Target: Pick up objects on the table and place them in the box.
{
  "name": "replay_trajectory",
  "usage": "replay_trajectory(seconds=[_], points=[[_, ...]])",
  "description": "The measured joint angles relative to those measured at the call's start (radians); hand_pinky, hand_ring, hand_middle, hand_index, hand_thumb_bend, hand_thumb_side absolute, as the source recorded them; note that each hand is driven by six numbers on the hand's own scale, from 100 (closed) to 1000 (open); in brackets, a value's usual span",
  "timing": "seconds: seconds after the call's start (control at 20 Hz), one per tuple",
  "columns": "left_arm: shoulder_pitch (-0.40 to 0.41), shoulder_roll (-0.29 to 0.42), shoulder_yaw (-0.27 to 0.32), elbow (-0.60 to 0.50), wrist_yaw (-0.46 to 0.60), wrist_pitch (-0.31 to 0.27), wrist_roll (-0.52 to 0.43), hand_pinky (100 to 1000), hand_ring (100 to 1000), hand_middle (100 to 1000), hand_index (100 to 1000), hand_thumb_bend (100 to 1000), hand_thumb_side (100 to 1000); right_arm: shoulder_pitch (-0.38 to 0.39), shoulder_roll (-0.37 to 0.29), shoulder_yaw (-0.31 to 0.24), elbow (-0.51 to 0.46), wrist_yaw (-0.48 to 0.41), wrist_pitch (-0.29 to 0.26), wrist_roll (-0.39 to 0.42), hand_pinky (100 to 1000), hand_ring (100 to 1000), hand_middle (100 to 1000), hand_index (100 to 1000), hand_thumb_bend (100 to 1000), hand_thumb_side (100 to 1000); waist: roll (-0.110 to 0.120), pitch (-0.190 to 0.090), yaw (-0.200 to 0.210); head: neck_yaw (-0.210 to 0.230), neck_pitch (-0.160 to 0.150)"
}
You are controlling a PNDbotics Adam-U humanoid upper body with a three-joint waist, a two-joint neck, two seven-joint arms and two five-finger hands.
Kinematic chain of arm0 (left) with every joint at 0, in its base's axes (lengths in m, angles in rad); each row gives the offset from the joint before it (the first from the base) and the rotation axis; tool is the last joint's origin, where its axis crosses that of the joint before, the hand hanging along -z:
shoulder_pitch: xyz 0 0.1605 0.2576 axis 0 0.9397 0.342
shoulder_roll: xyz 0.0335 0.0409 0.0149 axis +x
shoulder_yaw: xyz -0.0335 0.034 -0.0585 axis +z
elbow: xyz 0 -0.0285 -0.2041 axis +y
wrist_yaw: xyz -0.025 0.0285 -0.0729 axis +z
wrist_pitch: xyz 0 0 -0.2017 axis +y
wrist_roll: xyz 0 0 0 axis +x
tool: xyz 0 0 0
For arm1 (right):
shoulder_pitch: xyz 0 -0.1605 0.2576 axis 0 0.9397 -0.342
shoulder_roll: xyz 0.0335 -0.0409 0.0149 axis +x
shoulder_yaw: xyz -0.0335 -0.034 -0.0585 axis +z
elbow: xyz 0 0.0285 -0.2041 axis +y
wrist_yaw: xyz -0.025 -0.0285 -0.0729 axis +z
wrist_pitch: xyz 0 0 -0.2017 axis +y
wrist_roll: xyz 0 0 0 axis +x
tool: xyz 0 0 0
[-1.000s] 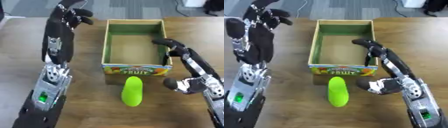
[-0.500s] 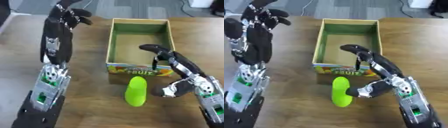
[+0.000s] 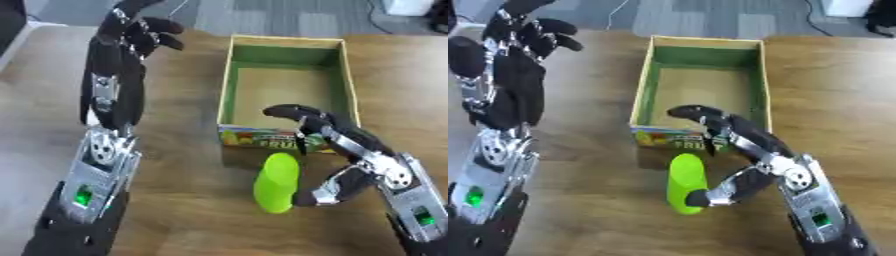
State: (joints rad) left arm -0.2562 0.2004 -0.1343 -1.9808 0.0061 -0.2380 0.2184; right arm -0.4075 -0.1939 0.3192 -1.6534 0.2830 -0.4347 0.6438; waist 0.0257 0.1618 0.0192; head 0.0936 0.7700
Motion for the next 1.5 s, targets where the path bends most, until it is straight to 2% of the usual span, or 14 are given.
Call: replay_trajectory(seconds=[0.6, 0.85, 1.15, 1.2, 1.25, 1.3, 1.35, 1.4, 1.5], points=[[0.000, 0.000, -0.002, 0.000, 0.001, -0.001, -0.005, 514, 613, 749, 793, 564, 921, -0.020, 0.000, 0.000, 0.000, 0.021, 0.004, 0.032, 351, 974, 957, 1000, 725, 624, 0.002, 0.000, 0.002, -0.007, 0.000], [0.000, 0.000, -0.002, 0.000, 0.001, 0.000, -0.007, 514, 613, 749, 793, 564, 922, -0.027, 0.000, 0.000, 0.008, 0.060, 0.008, 0.039, 355, 975, 960, 1000, 701, 623, 0.000, 0.000, 0.005, -0.015, 0.000], [0.000, 0.000, -0.002, 0.000, 0.001, 0.001, -0.008, 514, 612, 749, 793, 565, 922, -0.032, 0.000, 0.000, 0.024, 0.160, 0.013, 0.045, 423, 977, 962, 1000, 663, 647, 0.000, 0.000, 0.005, -0.015, 0.000], [0.000, 0.000, -0.002, 0.000, 0.001, 0.001, -0.008, 514, 612, 749, 793, 565, 922, -0.032, 0.000, 0.000, 0.028, 0.177, 0.014, 0.047, 463, 976, 955, 1000, 652, 648, 0.000, 0.000, 0.005, -0.015, 0.000], [0.000, 0.000, -0.002, 0.000, 0.001, 0.001, -0.008, 514, 612, 749, 793, 565, 922, -0.032, 0.000, 0.000, 0.032, 0.194, 0.016, 0.049, 440, 976, 959, 1000, 657, 648, 0.000, 0.000, 0.005, -0.015, 0.000], [0.000, 0.000, -0.002, 0.000, 0.001, 0.001, -0.008, 515, 612, 749, 793, 565, 923, -0.033, 0.000, 0.000, 0.037, 0.209, 0.017, 0.050, 512, 977, 957, 1000, 639, 642, 0.000, 0.000, 0.005, -0.015, 0.000], [0.000, 0.000, -0.002, 0.000, 0.001, 0.001, -0.008, 514, 612, 749, 793, 565, 922, -0.033, 0.000, 0.001, 0.042, 0.224, 0.020, 0.052, 500, 977, 957, 1000, 642, 644, 0.000, 0.000, 0.005, -0.016, 0.000], [0.000, 0.000, -0.002, 0.000, 0.001, 0.001, -0.008, 515, 612, 749, 793, 566, 923, -0.033, -0.001, 0.001, 0.047, 0.239, 0.022, 0.054, 533, 977, 957, 1000, 631, 641, 0.000, 0.000, 0.005, -0.016, 0.000], [0.000, 0.000, -0.002, 0.000, 0.001, 0.001, -0.008, 515, 612, 749, 793, 566, 923, -0.036, -0.001, 0.005, 0.056, 0.260, 0.025, 0.058, 542, 974, 956, 1000, 629, 639, 0.000, 0.000, 0.005, -0.016, 0.000]])
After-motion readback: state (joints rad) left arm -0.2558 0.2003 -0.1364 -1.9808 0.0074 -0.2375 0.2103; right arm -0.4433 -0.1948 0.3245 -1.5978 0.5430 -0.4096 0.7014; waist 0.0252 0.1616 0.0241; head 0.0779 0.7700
